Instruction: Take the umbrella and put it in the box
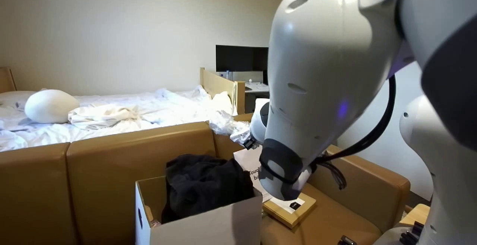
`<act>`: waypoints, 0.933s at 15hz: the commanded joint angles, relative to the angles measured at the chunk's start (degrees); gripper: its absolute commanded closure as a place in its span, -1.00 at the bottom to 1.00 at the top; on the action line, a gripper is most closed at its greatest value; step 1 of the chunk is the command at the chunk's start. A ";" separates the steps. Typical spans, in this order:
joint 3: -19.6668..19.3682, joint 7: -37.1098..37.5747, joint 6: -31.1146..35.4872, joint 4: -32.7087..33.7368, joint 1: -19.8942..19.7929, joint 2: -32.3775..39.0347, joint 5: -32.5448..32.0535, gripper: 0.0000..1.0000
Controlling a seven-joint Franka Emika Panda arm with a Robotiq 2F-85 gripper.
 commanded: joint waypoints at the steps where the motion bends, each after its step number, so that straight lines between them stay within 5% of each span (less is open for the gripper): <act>1: -5.14 0.03 -1.94 3.87 -5.93 -2.55 0.96 0.88; 5: -8.54 1.62 -7.78 12.89 -18.68 -2.17 0.17 0.87; 8: -12.57 4.61 -19.64 17.59 -22.35 2.43 0.83 0.88; 11: -15.02 -0.42 -29.42 21.63 -27.48 -8.52 -6.75 0.88; 14: -13.05 -4.18 -30.91 23.88 -32.23 -17.10 -12.94 0.88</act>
